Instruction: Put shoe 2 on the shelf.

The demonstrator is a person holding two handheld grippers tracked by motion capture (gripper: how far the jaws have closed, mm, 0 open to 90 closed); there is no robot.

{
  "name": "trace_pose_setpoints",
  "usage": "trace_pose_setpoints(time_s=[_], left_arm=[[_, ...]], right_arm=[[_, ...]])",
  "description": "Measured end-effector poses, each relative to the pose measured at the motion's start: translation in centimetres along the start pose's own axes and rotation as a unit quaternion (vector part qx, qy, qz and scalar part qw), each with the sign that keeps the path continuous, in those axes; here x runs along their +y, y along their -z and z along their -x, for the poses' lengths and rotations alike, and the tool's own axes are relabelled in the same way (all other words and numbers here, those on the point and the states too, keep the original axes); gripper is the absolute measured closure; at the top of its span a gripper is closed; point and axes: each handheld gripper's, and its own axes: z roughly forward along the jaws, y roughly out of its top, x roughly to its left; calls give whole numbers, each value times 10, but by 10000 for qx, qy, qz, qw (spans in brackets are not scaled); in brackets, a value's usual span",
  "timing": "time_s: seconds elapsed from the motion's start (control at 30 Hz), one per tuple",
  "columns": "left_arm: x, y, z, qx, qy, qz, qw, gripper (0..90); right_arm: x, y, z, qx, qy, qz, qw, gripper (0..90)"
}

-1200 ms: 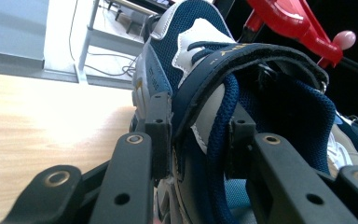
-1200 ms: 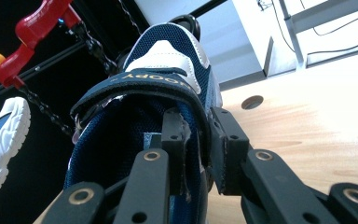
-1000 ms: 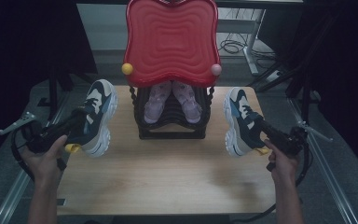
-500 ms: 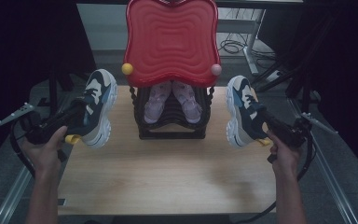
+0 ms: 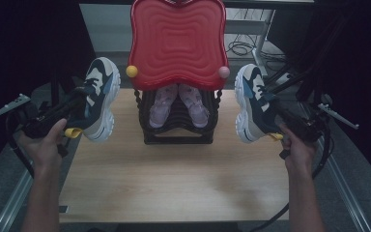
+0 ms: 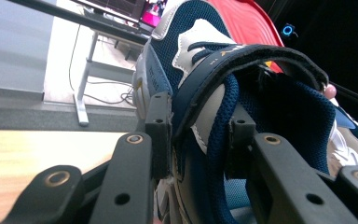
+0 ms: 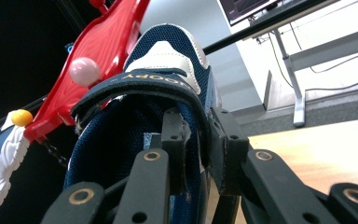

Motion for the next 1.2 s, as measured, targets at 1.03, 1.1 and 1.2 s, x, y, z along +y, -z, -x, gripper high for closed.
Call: trace_pose_setpoints(time_s=[1.03,1.1,1.2], left_arm=[[61,-20,36,-352,-235,234,9988,690],[63,-21,38,-354,-246,242,9988,690],[67,-25,42,-365,-269,250,9987,690]], right_arm=[[52,-12,-39,260,168,304,9991,768],[56,-13,-43,281,202,328,9989,768],[64,-16,-50,307,252,328,9987,768]])
